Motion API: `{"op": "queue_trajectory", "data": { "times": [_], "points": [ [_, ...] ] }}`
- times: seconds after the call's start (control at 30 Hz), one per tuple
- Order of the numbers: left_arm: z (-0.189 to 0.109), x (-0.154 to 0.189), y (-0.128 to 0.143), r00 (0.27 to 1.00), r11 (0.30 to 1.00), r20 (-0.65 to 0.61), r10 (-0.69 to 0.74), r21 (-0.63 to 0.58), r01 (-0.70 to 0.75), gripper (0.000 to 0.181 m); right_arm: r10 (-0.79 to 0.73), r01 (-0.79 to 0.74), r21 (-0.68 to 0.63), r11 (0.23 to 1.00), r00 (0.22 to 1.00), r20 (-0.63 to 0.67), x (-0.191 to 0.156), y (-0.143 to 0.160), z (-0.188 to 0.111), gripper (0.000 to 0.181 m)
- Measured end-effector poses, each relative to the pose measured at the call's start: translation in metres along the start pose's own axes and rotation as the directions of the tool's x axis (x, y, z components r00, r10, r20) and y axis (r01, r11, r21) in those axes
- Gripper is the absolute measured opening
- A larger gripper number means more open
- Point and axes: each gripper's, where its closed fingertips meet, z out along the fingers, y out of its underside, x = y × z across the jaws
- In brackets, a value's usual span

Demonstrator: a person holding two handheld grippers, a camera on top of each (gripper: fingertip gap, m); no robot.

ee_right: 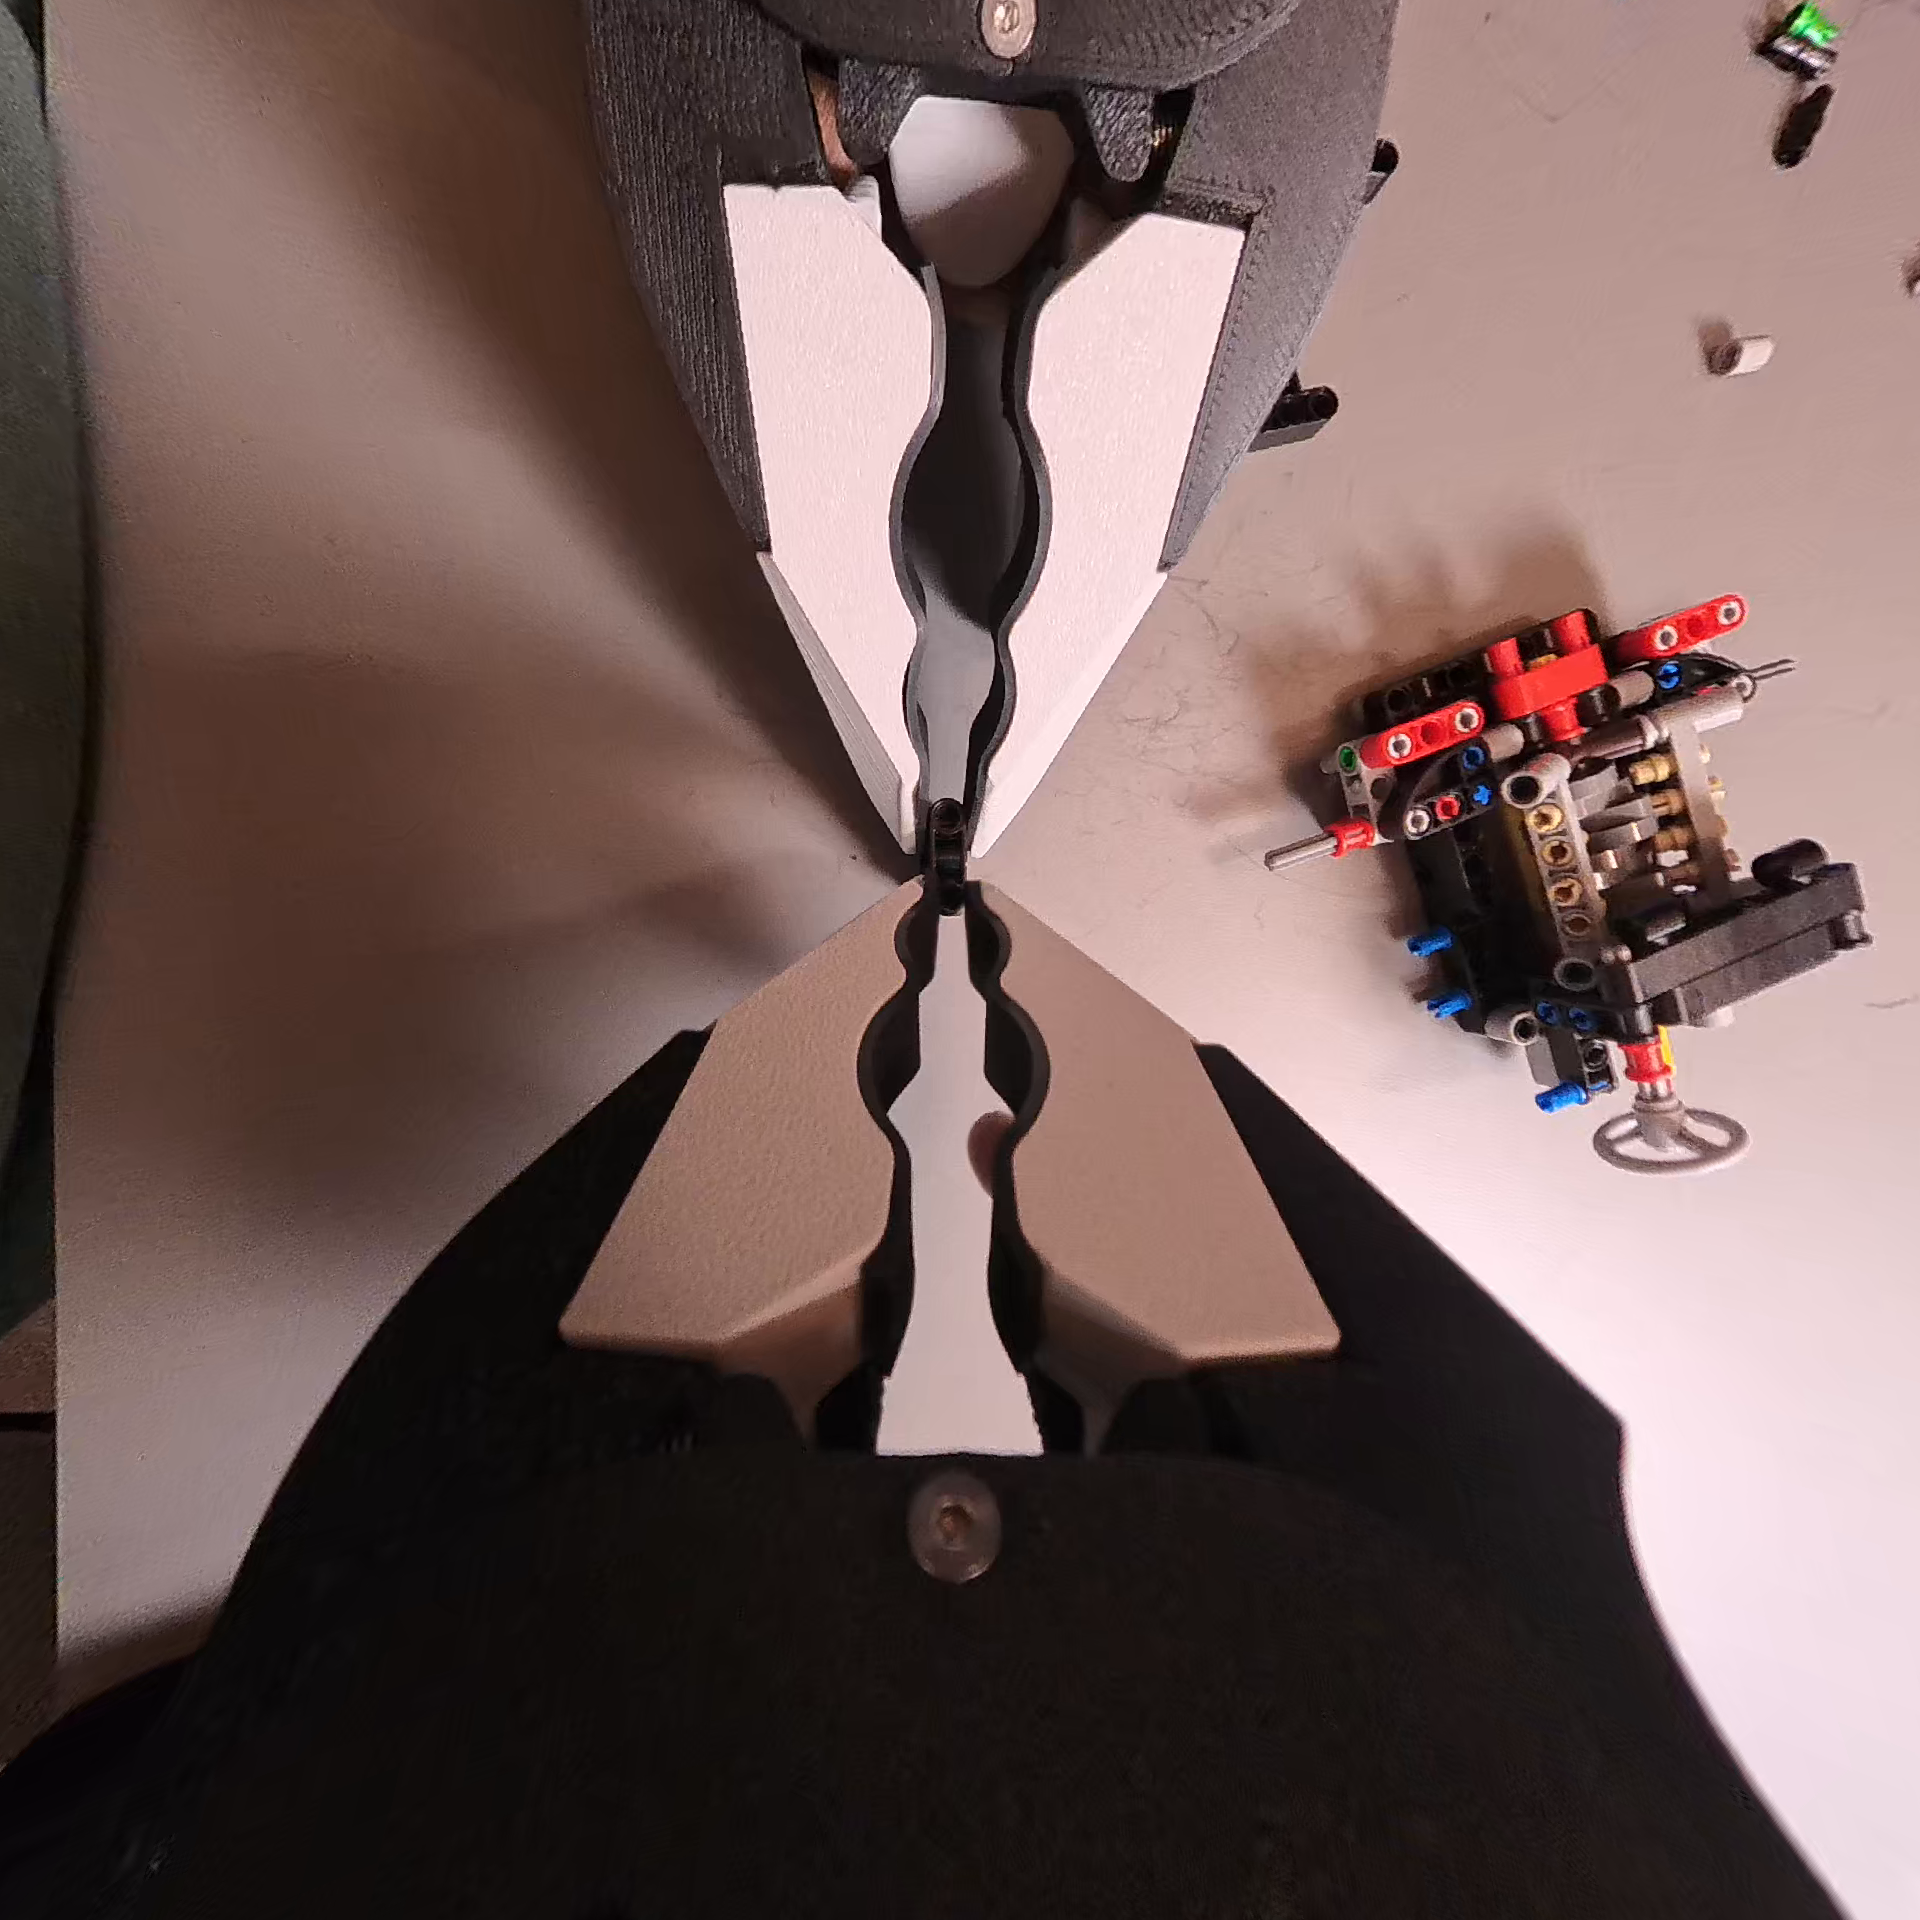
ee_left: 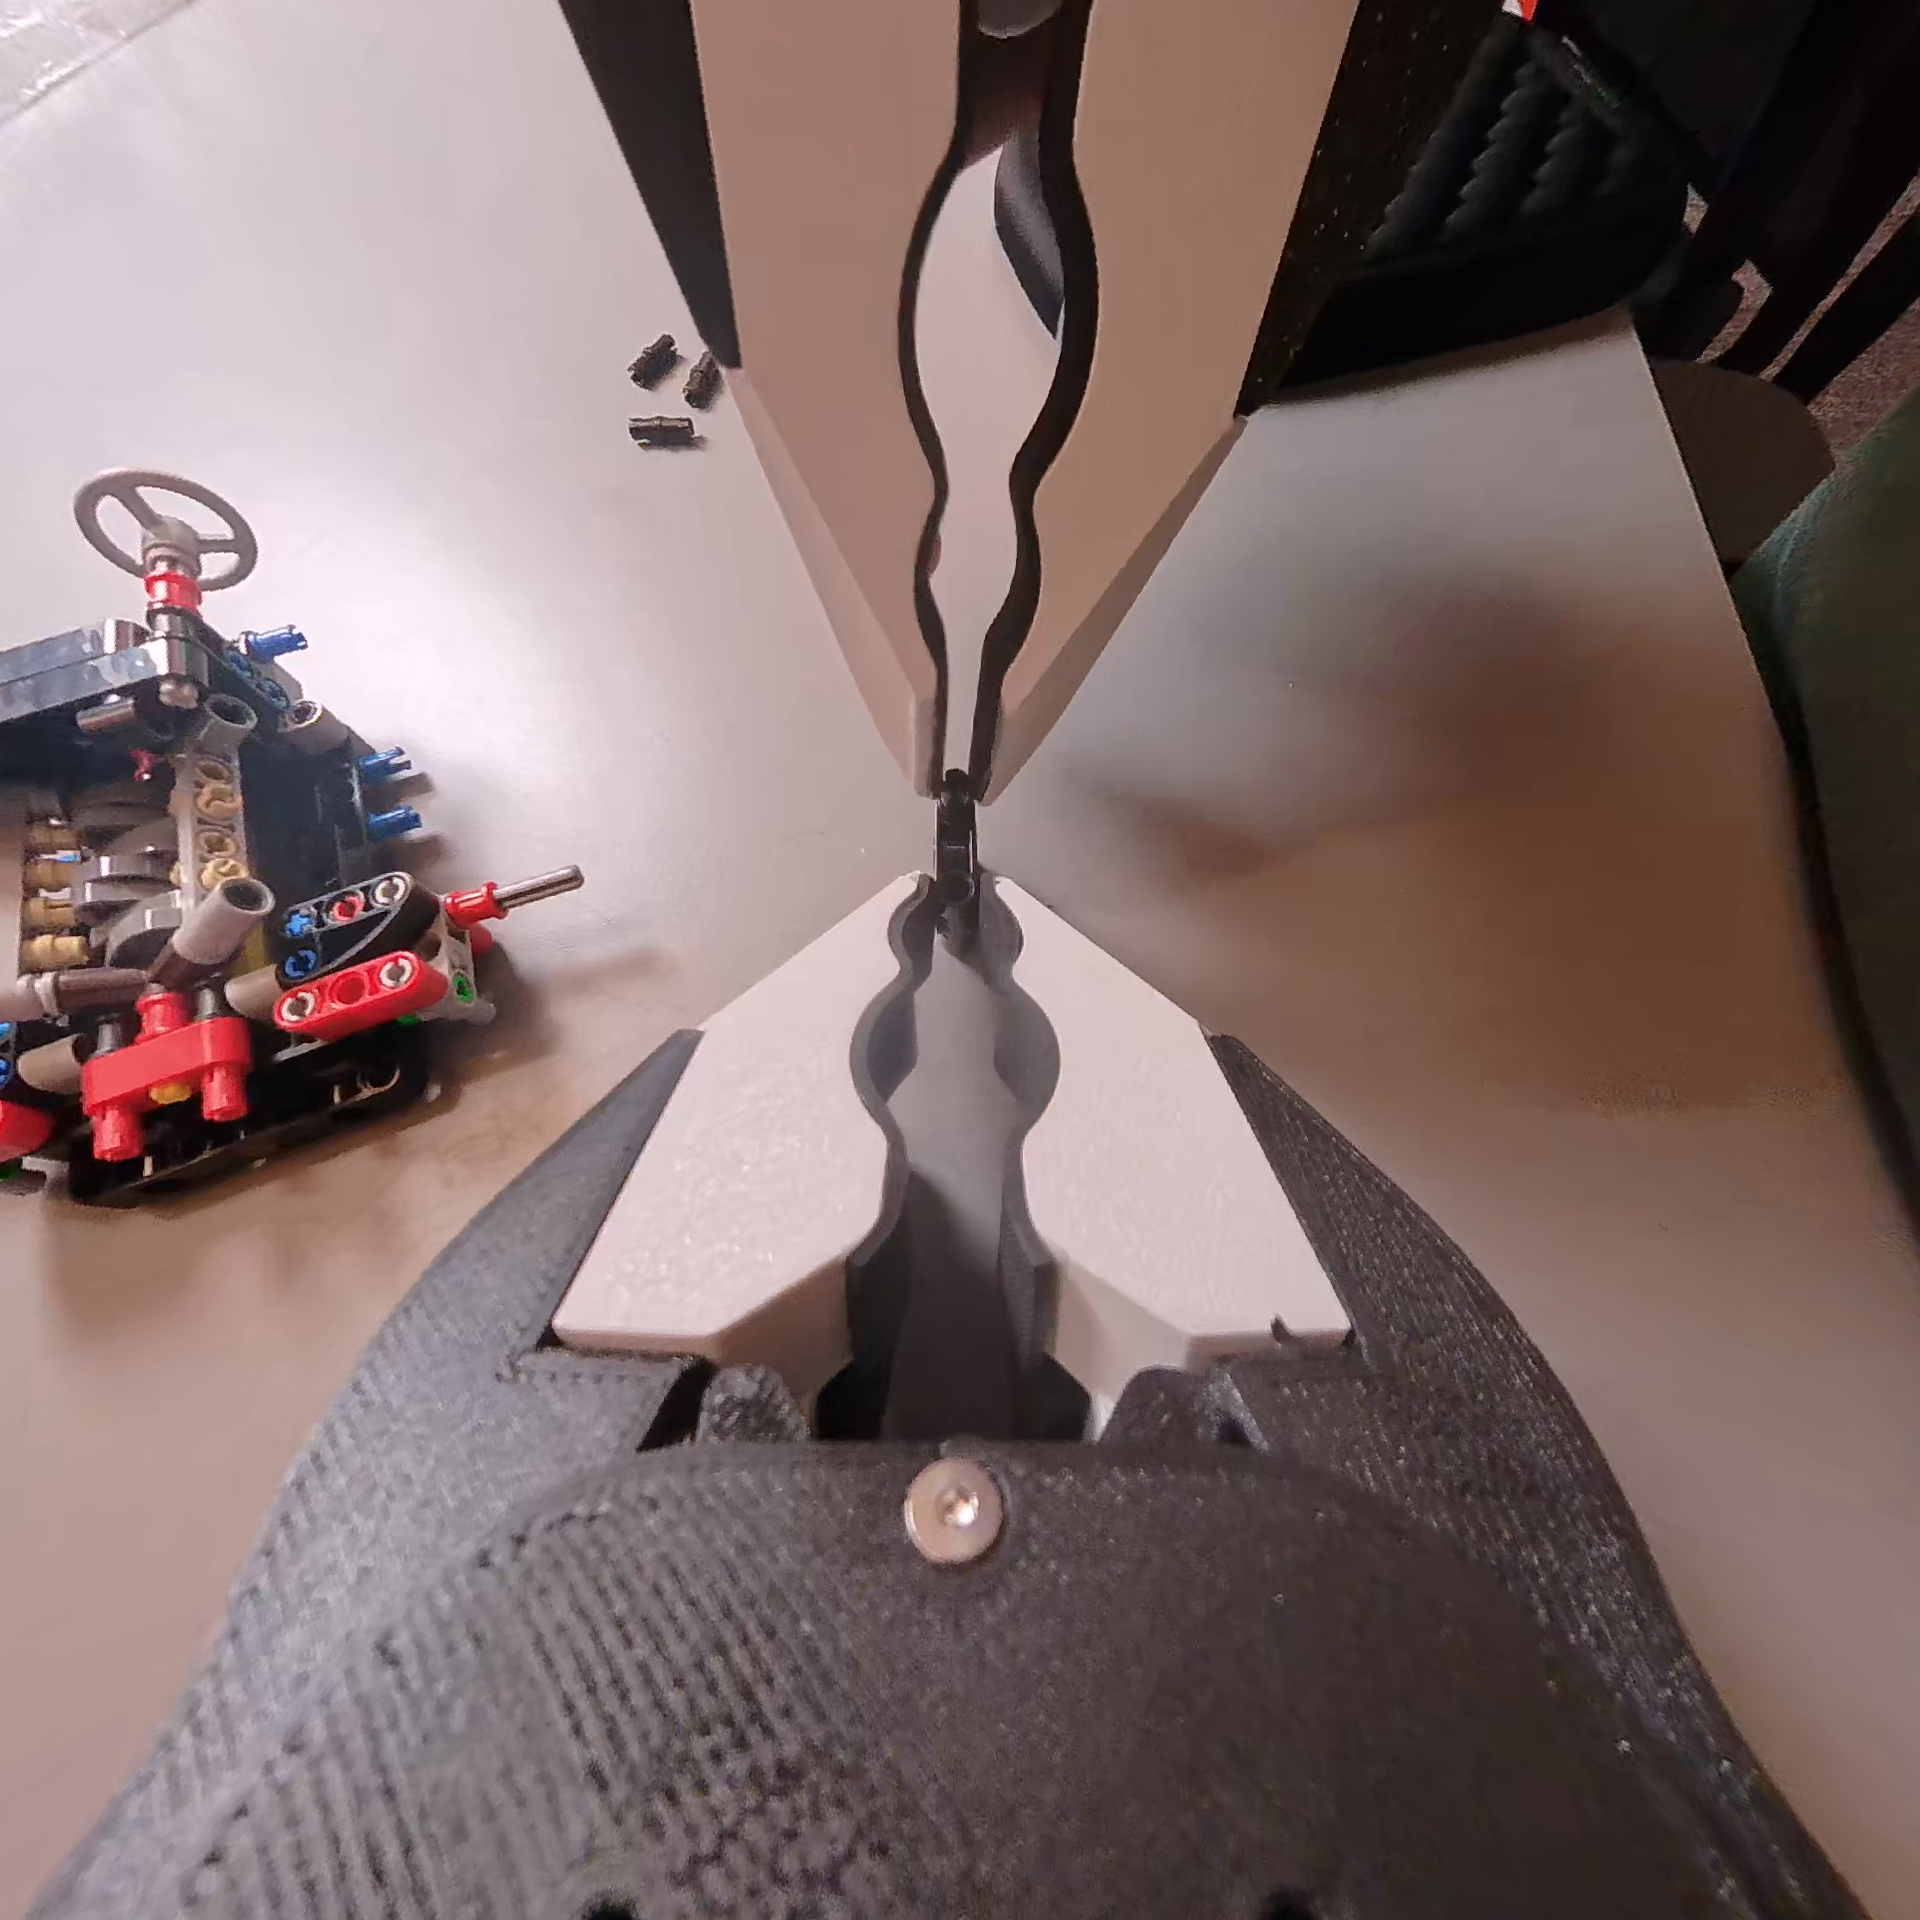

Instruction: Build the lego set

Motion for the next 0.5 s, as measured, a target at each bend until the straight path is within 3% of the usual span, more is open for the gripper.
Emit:
{"op": "queue_trajectory", "data": {
  "times": [0.37, 0.5],
  "points": [
    [0.0002, 0.0003, 0.0001, 1.0, 1.0, -0.007, -0.012, -0.001, 0.012, 0.006, -0.049, 0.056, -0.136, 0.989, 0.997, 0.054, -0.0009, 0.0031, 0.0028, 0.003],
    [0.0002, 0.0003, 0.0, 1.0, 1.0, -0.006, -0.015, -0.001, 0.015, 0.007, -0.039, 0.043, -0.116, 0.992, 0.998, 0.039, -0.0009, 0.0028, 0.0029, 0.003]
  ]
}}
